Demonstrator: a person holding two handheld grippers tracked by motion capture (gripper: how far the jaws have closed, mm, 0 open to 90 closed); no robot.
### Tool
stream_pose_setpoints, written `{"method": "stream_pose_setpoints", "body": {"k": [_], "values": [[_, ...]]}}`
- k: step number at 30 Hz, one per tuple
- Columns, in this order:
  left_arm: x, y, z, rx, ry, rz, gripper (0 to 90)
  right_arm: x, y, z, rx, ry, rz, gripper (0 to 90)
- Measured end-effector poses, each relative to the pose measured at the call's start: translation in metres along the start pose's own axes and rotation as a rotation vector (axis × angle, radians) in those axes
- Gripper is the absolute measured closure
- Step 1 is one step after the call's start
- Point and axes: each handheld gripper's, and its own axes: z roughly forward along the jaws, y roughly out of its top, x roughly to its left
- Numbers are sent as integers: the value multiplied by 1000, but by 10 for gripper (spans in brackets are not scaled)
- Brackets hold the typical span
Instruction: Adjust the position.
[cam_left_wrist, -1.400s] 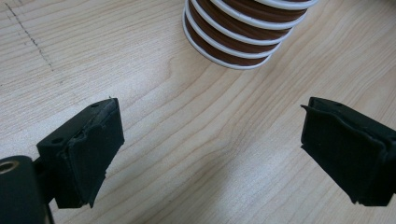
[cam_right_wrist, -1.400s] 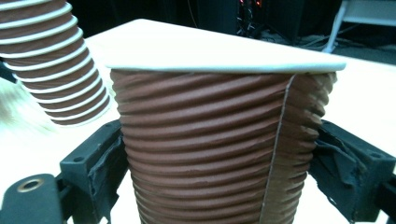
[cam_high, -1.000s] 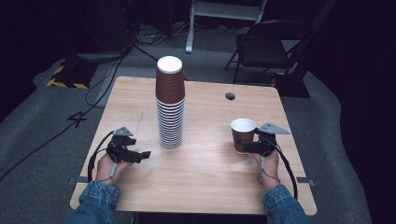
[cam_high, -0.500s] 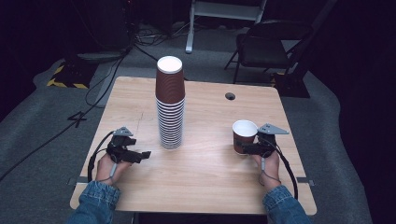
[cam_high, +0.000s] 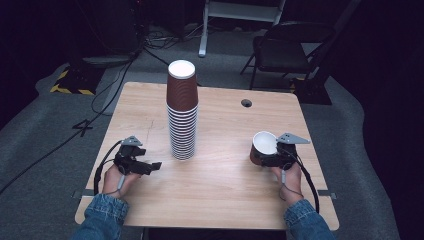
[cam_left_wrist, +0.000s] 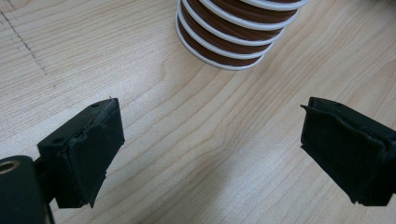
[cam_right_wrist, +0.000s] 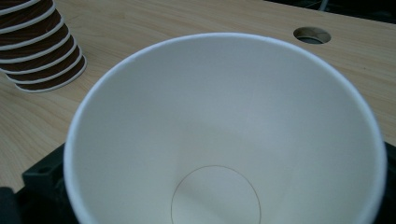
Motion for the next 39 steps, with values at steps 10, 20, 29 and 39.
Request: {"method": "stream_pose_setpoints", "body": {"k": [10,20,29,39], "values": [[-1,-1,-1,10,13,1,60,0,10,-21,-33,-11,-14,0],[-10,-6,-7,45,72,34,58,4,19,-58,-3,8,-37,0],[-12,-14,-10,71,104,17,50,-1,7,-85,82,4,-25,0],[-7,-22,-9,113,131,4,48,-21,-30,-101,161,-77,10,0]]}}
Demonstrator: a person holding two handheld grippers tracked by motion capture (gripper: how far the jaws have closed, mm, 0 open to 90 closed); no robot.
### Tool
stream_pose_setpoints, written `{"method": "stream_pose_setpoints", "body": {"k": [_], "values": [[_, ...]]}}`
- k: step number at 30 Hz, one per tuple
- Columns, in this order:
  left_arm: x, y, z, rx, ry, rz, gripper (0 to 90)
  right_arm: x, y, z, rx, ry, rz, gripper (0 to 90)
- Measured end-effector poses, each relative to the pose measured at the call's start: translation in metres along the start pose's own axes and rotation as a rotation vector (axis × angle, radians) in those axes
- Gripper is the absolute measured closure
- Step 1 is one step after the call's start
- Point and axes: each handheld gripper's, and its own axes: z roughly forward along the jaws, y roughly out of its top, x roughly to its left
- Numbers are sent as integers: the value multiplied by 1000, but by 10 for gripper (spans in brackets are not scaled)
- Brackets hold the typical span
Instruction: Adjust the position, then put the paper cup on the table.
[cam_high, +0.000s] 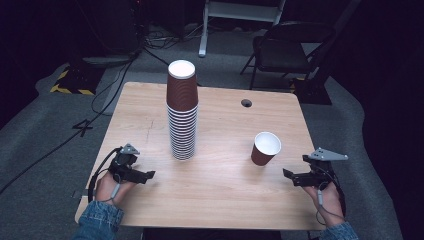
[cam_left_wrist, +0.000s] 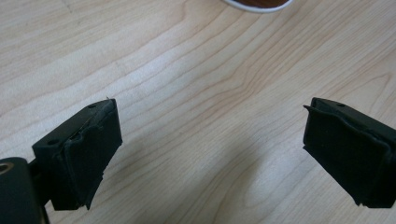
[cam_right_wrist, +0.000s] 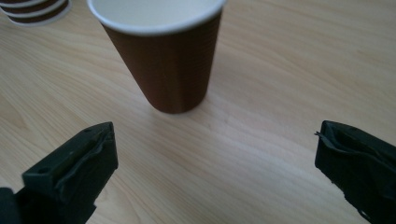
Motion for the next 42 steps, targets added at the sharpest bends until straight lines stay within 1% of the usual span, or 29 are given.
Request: {"method": "stream_pose_setpoints", "body": {"k": [3,5,7,9,11,12,13,14,16,17,18,20,22,23,26,27,29,32,33,35,38,42], "values": [[4,-3,2,20,10,-7,48,-6,-14,4,23,-10,31,0],[5,-5,4,37,26,-9,48,-8,-21,7,40,-16,46,0],[6,-6,4,35,38,0,45,-11,-27,11,55,-18,59,0],[7,-6,4,33,41,0,45,-12,-32,16,68,-18,69,0],[6,-6,5,32,59,10,41,-13,-35,20,80,-16,70,0],[6,-6,5,32,59,10,39,-13,-35,20,80,-16,70,0],[5,-7,6,33,70,18,39,-13,-38,22,88,-16,72,0],[5,-7,7,38,79,34,33,-12,-40,25,96,-14,77,0],[2,-6,9,47,110,57,28,-12,-44,28,110,-13,80,0],[0,-6,11,51,124,74,22,-12,-45,28,108,-18,81,0],[0,-7,11,48,128,83,8,-11,-47,28,104,-22,79,0],[0,-8,12,35,127,74,0,-11,-49,28,101,-26,86,0],[1,-10,12,15,127,76,0,-11,-51,28,94,-37,82,0],[2,-11,12,2,130,83,0,-11,-52,29,98,-36,86,0],[4,-13,13,-25,126,88,0,-11,-57,31,111,-38,86,0],[4,-14,13,-34,126,95,0,-12,-58,31,110,-40,87,0],[6,-16,14,-66,118,97,0,-12,-60,31,96,-47,96,0],[6,-16,14,-66,121,98,0,-13,-62,32,79,-67,77,0],[6,-16,15,-68,121,94,0,-14,-63,33,67,-72,63,0],[7,-15,15,-68,122,96,0,-13,-63,34,78,-83,47,0],[7,-15,15,-67,125,98,0,-13,-63,34,77,-83,48,0],[7,-15,15,-66,119,89,0,-13,-63,34,77,-83,48,0]]}}
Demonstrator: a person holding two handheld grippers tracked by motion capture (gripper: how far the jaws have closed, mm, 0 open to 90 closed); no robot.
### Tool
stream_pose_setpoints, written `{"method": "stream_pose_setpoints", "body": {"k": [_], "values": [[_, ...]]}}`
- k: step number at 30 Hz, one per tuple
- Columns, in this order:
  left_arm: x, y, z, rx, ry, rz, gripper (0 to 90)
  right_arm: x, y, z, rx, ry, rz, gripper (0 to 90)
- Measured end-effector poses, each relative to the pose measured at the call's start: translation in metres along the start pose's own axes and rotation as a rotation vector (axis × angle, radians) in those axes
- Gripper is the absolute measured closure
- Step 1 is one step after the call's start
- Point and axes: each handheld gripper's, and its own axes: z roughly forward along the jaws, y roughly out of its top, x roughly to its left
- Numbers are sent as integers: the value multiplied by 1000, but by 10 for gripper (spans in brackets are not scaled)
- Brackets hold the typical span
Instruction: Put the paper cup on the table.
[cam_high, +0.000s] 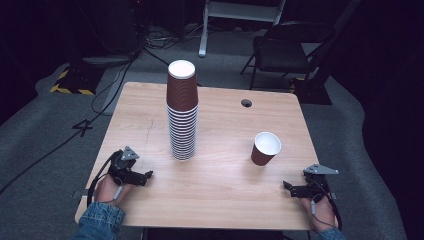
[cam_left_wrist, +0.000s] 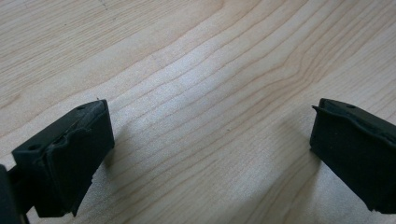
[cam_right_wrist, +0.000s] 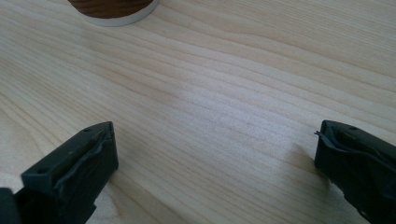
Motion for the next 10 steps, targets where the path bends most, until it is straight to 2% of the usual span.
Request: {"method": "stream_pose_setpoints", "body": {"k": [10], "values": [[1,1,0,-2,0,11,0,0,0,0,0,2,-2,0]]}}
